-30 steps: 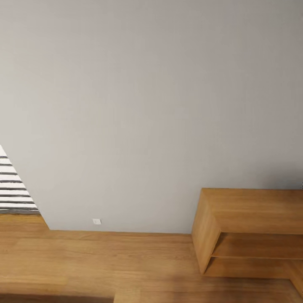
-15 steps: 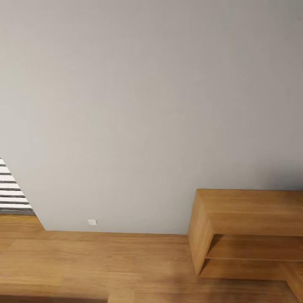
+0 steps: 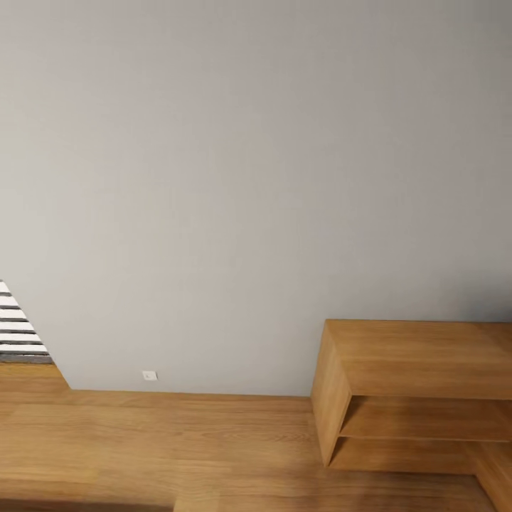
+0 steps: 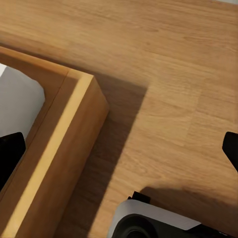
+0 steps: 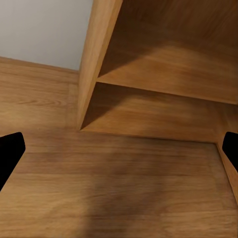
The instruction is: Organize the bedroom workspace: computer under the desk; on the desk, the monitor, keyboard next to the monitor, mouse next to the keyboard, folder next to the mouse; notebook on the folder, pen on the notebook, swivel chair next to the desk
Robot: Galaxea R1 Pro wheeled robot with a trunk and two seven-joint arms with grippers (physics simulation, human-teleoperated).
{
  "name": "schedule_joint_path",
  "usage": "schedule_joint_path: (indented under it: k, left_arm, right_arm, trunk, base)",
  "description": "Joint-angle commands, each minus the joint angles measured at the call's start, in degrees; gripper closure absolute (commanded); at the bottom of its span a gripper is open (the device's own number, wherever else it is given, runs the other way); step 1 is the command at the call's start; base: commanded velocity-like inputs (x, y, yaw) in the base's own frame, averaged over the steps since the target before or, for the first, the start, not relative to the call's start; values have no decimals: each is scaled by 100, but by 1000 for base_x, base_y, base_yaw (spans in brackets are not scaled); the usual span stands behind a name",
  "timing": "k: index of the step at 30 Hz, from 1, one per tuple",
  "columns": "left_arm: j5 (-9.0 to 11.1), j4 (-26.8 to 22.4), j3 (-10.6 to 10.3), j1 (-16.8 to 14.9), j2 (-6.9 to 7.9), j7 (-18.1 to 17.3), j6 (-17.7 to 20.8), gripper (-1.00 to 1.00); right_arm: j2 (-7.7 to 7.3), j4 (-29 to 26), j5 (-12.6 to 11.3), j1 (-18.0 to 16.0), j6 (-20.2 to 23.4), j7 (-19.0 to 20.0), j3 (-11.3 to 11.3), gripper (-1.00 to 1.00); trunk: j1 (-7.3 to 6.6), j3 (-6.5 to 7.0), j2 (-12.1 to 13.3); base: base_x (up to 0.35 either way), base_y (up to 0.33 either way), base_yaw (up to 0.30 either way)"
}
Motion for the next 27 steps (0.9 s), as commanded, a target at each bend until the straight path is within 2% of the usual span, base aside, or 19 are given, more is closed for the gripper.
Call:
schedule_joint_path:
  k: [1,11,15,19,27]
  left_arm:
    - [28,-11,-47,0,4,47,-8,-100]
    - [35,-11,-49,0,13,47,-9,-100]
    - [35,-11,-52,0,13,47,-8,-100]
    - [38,-11,-43,0,13,52,-8,-100]
    - [43,-11,-21,0,21,56,-8,-100]
  right_arm:
    - [3,14,-58,-7,-29,-4,51,-100]
    - [28,-26,-71,-7,-34,0,50,-100]
    - [27,-307,-79,-7,-56,33,32,-100]
    - [3,-363,-31,-7,-73,114,55,-100]
    - [-16,-378,-10,-7,-120,212,67,-100]
  trunk:
    - [3,-10,-10]
    - [3,-10,-10]
    - [3,-10,-10]
    - [3,-10,-10]
    - [3,-10,-10]
  base:
    - [0,-4,0]
    - [0,-1,0]
    - [0,0,0]
    - [0,0,-7]
    - [0,0,-200]
